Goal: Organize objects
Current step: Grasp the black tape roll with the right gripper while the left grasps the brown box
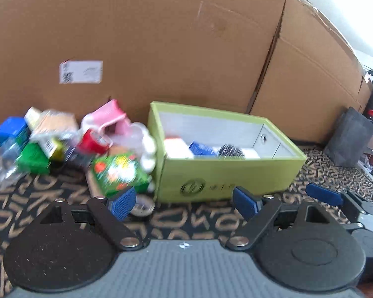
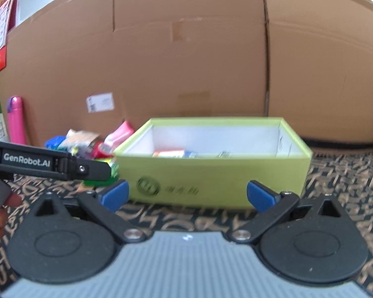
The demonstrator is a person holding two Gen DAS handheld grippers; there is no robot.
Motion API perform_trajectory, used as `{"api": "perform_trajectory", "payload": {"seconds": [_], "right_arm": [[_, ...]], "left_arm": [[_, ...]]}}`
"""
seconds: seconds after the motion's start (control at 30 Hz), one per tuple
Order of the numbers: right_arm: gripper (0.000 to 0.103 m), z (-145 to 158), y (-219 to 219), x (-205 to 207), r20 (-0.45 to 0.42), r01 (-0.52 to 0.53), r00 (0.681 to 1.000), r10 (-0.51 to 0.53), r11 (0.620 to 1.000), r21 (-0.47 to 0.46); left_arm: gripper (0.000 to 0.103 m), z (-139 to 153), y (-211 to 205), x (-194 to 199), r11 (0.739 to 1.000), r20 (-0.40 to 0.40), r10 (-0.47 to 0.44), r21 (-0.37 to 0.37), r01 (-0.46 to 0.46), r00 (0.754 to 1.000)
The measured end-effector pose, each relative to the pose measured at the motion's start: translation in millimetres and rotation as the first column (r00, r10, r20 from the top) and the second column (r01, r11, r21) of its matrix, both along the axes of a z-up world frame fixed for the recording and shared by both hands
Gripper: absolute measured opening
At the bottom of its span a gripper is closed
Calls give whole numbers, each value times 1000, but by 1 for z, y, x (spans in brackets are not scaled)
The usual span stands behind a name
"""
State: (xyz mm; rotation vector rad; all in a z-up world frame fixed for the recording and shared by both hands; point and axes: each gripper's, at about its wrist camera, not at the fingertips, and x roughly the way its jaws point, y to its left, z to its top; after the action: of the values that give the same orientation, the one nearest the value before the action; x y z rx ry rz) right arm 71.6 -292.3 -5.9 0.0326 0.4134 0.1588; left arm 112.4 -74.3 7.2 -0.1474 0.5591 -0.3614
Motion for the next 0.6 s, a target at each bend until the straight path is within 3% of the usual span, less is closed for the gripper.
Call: {"api": "perform_trajectory", "payload": {"seconds": [0.33,0.53,0.6], "right_arm": [[103,-39,40,-11,-134,-55,989,62,997,55],[103,-39,80,1,-128,-135,982,135,991,11],[96,-39,92,11,-130,-163,979,160,987,-10]], "left_arm": [[88,-42,55,-30,991,-70,133,27,-131,989],[88,-49,93,-32,977,-93,212,8,-213,973],[88,-50,102,-33,974,-94,224,-4,-225,970]]}}
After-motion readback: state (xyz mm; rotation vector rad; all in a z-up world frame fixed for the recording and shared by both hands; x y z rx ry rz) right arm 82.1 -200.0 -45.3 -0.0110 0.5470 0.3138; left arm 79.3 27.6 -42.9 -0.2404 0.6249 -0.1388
